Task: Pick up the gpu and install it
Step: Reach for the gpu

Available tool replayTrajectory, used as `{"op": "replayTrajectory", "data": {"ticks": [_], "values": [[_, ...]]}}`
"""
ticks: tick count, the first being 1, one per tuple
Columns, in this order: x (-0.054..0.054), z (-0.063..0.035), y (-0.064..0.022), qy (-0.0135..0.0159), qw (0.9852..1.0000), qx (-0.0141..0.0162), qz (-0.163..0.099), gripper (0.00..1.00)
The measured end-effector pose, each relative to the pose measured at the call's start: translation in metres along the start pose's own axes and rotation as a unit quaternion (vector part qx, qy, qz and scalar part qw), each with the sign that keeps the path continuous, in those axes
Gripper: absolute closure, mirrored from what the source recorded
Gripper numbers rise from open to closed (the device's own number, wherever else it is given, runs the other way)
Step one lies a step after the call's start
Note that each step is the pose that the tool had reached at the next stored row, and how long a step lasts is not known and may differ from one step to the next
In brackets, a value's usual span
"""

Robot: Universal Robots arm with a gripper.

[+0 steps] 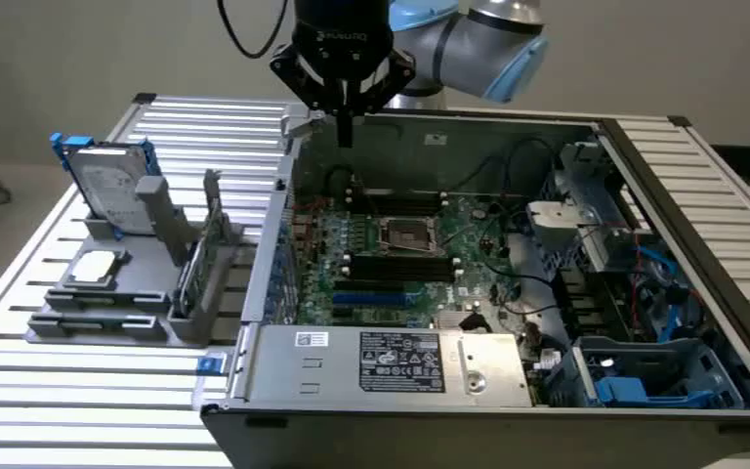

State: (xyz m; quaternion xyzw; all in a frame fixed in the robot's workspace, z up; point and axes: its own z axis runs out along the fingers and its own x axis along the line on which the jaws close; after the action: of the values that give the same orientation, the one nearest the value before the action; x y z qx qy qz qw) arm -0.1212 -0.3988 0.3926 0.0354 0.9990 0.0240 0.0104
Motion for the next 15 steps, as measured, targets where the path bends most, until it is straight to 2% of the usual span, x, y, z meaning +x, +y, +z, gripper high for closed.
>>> {"op": "replayTrajectory", "data": {"ticks": [8,12,15], "values": [[0.001,-0.0001,-0.0001,0.0001,1.0000,0.0001,0.000,0.89],[0.017,0.0000,-0.0012,0.0001,1.0000,0.0000,0.000,0.89],[0.031,0.0011,-0.0022,0.0035,1.0000,0.0002,0.000,0.89]]}}
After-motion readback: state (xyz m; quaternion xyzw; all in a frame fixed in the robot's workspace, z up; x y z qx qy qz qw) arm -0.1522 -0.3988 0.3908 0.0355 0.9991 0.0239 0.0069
